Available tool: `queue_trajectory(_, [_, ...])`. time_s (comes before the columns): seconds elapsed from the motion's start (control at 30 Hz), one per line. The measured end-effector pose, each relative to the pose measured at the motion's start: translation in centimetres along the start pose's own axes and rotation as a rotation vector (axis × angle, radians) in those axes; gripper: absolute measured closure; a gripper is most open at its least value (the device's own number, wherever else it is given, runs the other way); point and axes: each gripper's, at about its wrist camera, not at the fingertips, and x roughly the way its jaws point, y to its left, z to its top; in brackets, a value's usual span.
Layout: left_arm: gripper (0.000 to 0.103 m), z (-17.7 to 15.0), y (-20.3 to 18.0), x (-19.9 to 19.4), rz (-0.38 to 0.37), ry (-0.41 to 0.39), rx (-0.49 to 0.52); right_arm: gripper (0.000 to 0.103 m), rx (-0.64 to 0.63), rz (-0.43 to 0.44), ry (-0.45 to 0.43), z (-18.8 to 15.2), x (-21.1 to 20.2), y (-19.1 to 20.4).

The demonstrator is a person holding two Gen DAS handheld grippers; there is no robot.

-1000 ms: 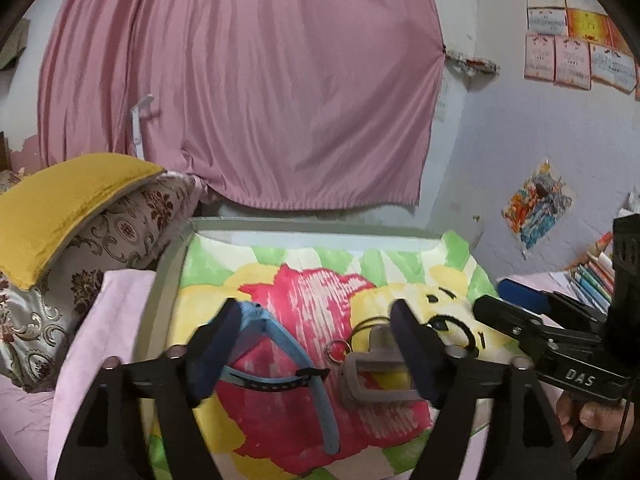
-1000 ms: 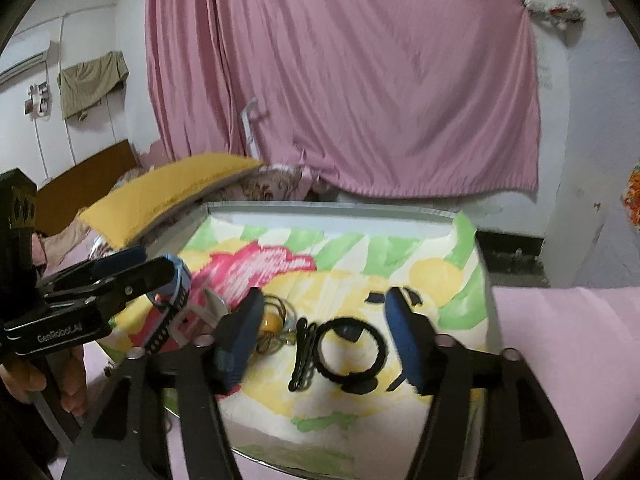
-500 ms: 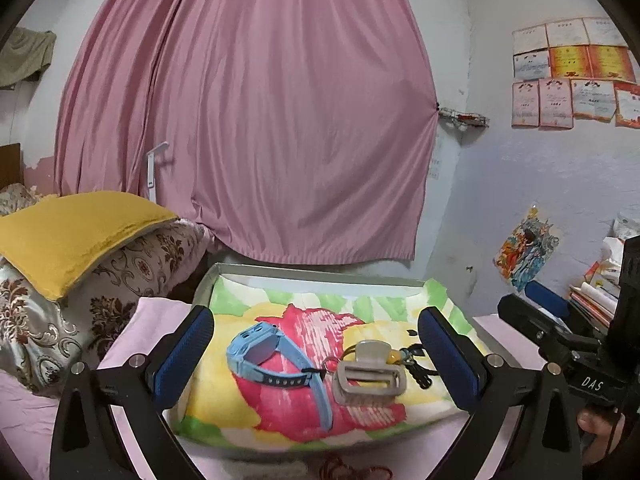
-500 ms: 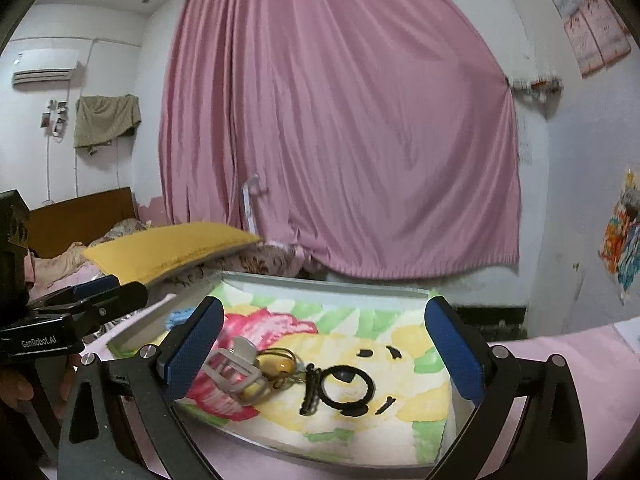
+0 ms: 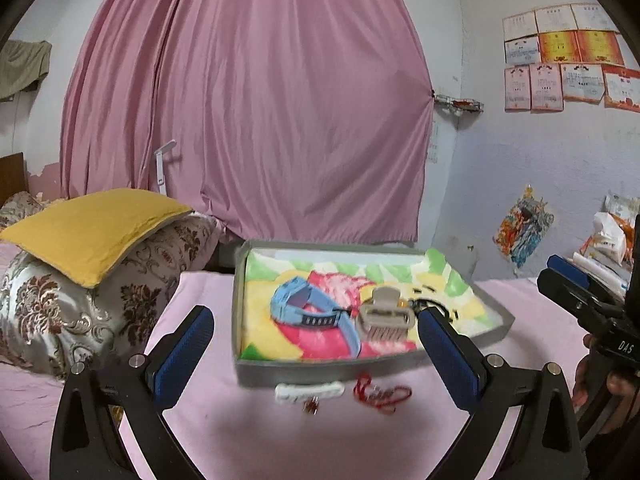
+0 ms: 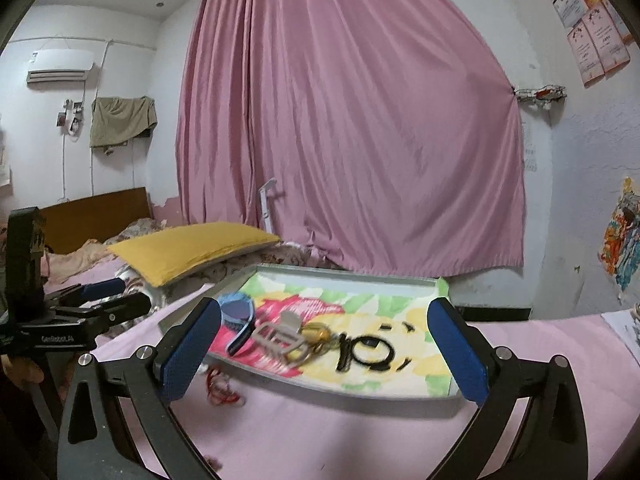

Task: Organize jewelry
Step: 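Withdraw both grippers from the tray toward the remaining jewelry, then move the left gripper to the red-stone ring while the right approaches the small gold ring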

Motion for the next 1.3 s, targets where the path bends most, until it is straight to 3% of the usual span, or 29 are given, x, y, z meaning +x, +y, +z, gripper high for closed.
queue_trajectory(0.27, [0.001, -1.9, 1.2, -0.3, -0.008, 0.103, 0.033, 0.002, -0.021, 0.081, 0.148, -2.1, 0.2, 1.1])
queue_trajectory(0.53, [0.001, -3.7, 1.5, 1.1, -0.015, 0.252, 0.057, 0.003, -0.108, 0.167, 0.356, -5.1, 2.3, 3.4])
queue_trajectory(0.73, [0.001, -4.3, 1.9, 2.5, -0.033, 0.344, 0.03, 0.031, -0.136, 0.209, 0.45, -6.5, 3.4, 4.0])
queue_trajectory(0.87, [0.013, -4.3, 1.8, 3.2, -0.046, 0.376, 0.03, 0.055, -0.154, 0.236, 0.503, -7.0, 3.6, 4.1])
queue_trajectory(1.2, [0.038, -4.3, 1.3, 5.6, -0.051, 0.466, 0.024, 0.072, -0.239, 0.304, 0.585, -7.6, 4.7, 6.0])
queue_trajectory(1.3, [0.051, -4.1, 1.1, 6.1, -0.03, 0.475, 0.037, 0.083, -0.247, 0.31, 0.595, -7.1, 5.3, 6.4])
